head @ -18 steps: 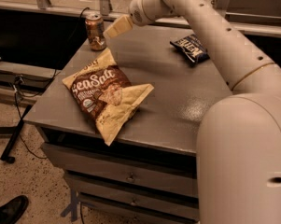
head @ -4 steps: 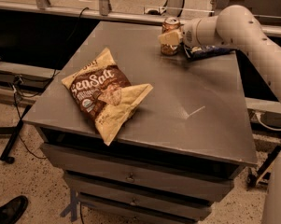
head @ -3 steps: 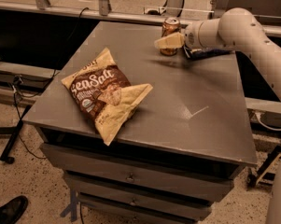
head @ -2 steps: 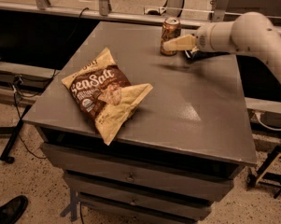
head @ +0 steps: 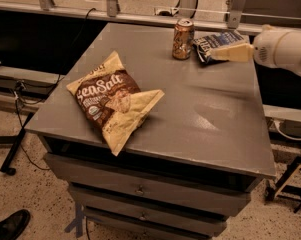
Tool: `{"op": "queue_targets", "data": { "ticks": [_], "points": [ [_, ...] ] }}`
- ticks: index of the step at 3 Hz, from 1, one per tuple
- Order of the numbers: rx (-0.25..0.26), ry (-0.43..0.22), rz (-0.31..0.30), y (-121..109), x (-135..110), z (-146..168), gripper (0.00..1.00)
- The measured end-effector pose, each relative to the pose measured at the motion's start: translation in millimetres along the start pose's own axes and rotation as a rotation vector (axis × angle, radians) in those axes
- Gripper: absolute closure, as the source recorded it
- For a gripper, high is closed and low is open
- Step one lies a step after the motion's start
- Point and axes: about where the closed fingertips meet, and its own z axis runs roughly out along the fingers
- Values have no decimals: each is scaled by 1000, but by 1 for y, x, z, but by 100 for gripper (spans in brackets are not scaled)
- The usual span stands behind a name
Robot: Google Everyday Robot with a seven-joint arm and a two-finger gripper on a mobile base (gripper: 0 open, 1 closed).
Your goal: Move orange can near blue chip bag
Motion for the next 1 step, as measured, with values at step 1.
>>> {"op": "queue_targets", "data": {
  "ticks": [1],
  "points": [
    [61,-6,-25,-29,9,-41,0]
  ]
}}
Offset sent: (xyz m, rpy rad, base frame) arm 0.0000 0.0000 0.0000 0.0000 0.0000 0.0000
